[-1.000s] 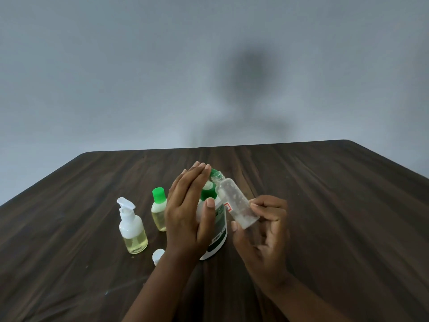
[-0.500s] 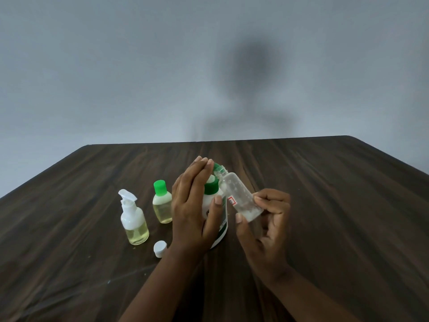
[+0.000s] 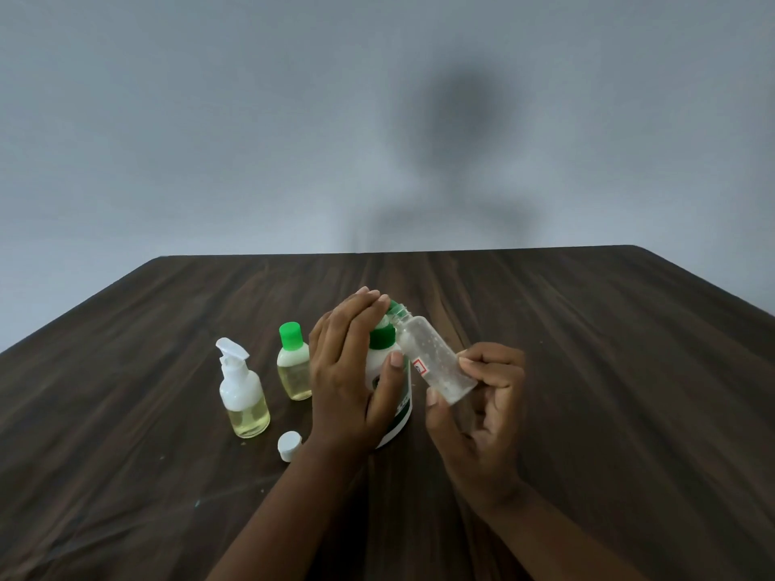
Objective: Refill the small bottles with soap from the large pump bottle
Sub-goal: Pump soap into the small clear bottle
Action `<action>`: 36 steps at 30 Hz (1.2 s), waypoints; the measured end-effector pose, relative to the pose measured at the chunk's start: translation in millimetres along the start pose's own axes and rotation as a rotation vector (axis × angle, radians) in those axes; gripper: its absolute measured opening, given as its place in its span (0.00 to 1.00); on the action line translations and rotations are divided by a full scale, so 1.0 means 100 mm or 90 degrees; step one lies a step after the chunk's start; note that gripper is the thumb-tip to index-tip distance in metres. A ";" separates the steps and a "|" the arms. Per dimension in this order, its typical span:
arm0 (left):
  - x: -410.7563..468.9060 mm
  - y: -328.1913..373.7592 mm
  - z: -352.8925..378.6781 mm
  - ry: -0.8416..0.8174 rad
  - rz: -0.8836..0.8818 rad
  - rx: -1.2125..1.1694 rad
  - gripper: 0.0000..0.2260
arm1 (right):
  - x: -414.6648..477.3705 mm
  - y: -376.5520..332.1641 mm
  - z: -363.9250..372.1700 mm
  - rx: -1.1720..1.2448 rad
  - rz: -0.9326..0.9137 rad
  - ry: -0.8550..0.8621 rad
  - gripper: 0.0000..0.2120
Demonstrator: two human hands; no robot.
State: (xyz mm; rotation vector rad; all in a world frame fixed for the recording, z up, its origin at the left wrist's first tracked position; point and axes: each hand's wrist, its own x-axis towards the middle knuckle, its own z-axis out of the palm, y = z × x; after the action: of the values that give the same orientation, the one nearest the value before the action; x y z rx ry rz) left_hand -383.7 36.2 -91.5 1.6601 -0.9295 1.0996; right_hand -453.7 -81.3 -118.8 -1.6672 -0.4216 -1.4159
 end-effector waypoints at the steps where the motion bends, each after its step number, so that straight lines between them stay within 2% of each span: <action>1: 0.00 0.00 0.00 -0.003 0.000 -0.005 0.19 | 0.01 0.00 0.00 0.003 0.003 0.000 0.15; 10: 0.13 0.05 -0.01 0.010 -0.005 0.023 0.18 | 0.02 0.01 0.01 -0.010 -0.007 0.000 0.16; 18: 0.07 0.03 0.00 0.019 0.010 0.011 0.14 | 0.00 0.01 -0.01 0.003 -0.017 0.000 0.16; 24: 0.15 0.08 -0.04 0.025 0.016 0.012 0.17 | 0.02 0.01 -0.01 -0.010 -0.013 -0.004 0.16; 36: 0.05 0.11 -0.05 0.012 -0.002 -0.015 0.16 | 0.00 0.02 -0.02 0.004 -0.003 -0.006 0.15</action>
State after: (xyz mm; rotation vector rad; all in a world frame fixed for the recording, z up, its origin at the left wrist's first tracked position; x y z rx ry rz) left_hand -393.2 37.5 -82.5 1.6291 -0.9239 1.0967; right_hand -453.4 -83.9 -119.3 -1.6698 -0.4349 -1.4093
